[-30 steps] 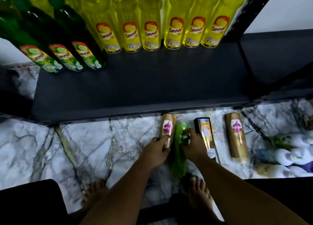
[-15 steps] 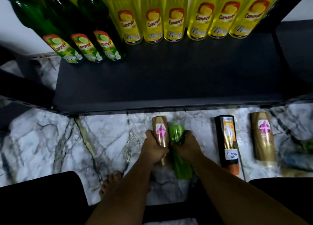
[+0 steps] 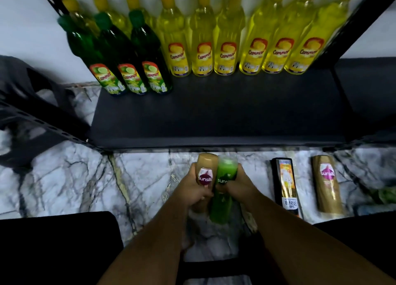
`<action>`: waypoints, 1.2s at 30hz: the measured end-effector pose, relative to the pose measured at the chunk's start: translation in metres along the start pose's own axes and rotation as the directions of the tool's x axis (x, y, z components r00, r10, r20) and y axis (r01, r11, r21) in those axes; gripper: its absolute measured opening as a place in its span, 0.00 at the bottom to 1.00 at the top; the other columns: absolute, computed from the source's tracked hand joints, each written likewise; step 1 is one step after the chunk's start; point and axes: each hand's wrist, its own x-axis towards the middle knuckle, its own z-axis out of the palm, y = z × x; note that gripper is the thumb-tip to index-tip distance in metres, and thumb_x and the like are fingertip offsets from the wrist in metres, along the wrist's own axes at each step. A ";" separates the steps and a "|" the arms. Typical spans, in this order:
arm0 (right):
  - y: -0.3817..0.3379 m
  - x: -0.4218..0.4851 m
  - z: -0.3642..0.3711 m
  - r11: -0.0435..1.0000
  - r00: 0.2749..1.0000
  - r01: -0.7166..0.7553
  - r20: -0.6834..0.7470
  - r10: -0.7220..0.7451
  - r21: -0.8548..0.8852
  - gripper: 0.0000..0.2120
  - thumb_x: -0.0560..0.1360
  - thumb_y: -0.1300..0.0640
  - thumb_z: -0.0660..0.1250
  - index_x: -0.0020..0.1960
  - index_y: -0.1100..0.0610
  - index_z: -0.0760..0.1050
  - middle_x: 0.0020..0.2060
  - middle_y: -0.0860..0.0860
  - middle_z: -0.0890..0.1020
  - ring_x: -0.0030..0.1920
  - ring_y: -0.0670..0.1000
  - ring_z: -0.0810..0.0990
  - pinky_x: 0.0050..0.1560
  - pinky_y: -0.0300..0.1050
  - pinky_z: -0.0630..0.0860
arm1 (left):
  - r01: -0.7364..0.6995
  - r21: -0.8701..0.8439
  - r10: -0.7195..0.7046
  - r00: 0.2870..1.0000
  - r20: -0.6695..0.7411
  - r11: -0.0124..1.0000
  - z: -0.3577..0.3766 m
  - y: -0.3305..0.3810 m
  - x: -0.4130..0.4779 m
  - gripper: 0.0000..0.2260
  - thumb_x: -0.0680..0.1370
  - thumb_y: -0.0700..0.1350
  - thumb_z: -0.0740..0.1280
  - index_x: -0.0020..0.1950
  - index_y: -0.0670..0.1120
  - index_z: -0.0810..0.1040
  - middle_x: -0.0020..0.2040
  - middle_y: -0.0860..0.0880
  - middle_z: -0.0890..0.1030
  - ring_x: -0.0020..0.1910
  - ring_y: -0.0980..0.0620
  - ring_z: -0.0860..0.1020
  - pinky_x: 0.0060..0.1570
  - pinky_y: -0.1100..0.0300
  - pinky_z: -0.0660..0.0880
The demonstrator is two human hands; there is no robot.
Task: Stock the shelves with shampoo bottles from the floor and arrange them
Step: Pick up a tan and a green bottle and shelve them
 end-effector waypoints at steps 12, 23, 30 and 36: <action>-0.026 -0.072 -0.012 0.933 0.954 0.300 0.042 -0.298 -0.196 0.20 0.69 0.66 0.76 0.55 0.53 0.72 0.48 0.50 0.82 0.47 0.47 0.78 0.43 0.30 0.74 | -0.104 -0.079 0.094 0.988 -0.122 0.991 -0.012 0.015 -0.069 0.22 0.68 0.33 0.79 0.56 0.52 0.81 0.49 0.51 0.87 0.50 0.51 0.84 0.49 0.58 0.80; -0.034 -0.100 -0.010 0.865 0.941 0.307 -0.009 -0.338 -0.397 0.21 0.71 0.64 0.73 0.56 0.50 0.68 0.47 0.48 0.80 0.47 0.50 0.78 0.36 0.30 0.71 | -0.151 0.275 0.195 0.970 -0.142 0.949 -0.014 0.025 -0.090 0.19 0.67 0.38 0.81 0.50 0.54 0.79 0.45 0.53 0.84 0.49 0.49 0.83 0.51 0.53 0.82; -0.031 -0.104 -0.013 0.952 0.941 0.204 -0.222 -0.255 -0.230 0.21 0.71 0.60 0.75 0.56 0.53 0.67 0.48 0.51 0.80 0.50 0.54 0.79 0.52 0.48 0.76 | -0.135 0.192 0.176 0.960 -0.219 0.972 -0.011 0.034 -0.093 0.17 0.70 0.38 0.80 0.54 0.50 0.80 0.50 0.50 0.85 0.51 0.49 0.82 0.51 0.58 0.79; -0.055 -0.116 -0.026 0.903 0.918 0.331 -0.313 -0.241 0.275 0.14 0.74 0.62 0.74 0.56 0.53 0.73 0.51 0.49 0.83 0.53 0.50 0.81 0.49 0.44 0.77 | -0.214 -0.111 0.187 0.958 -0.215 0.970 -0.019 0.073 -0.097 0.17 0.70 0.42 0.81 0.56 0.50 0.83 0.50 0.54 0.87 0.53 0.52 0.84 0.54 0.57 0.79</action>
